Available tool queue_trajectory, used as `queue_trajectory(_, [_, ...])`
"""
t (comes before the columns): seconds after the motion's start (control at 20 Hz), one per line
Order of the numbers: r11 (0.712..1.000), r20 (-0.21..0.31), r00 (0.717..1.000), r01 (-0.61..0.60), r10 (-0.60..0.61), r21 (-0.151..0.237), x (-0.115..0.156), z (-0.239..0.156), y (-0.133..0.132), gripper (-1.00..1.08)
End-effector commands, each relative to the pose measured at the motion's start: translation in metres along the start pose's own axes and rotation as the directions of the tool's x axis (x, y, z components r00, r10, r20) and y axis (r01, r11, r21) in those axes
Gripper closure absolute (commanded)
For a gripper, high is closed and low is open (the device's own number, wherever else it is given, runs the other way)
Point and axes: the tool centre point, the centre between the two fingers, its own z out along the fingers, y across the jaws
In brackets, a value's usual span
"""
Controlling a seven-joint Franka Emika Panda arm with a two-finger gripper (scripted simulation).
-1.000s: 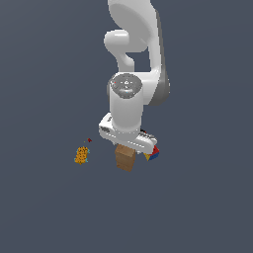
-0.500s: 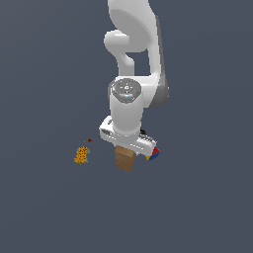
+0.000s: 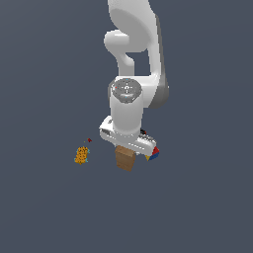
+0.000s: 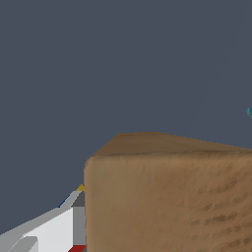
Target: Pick up a designated object from a clutter of objects.
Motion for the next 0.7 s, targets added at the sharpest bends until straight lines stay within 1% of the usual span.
queue_trajectory(0.0, [1.0,-0.004,1.0,0.001,-0.001,0.002,0.0,-0.008,-0.003,1.08])
queue_trajectory(0.3, [1.0,-0.005,1.0,0.001,-0.001,0.002,-0.003,-0.037,-0.015,1.08])
queue_trajectory(0.65, [1.0,-0.005,1.0,0.001,-0.001,0.001,-0.01,-0.097,-0.04,1.08])
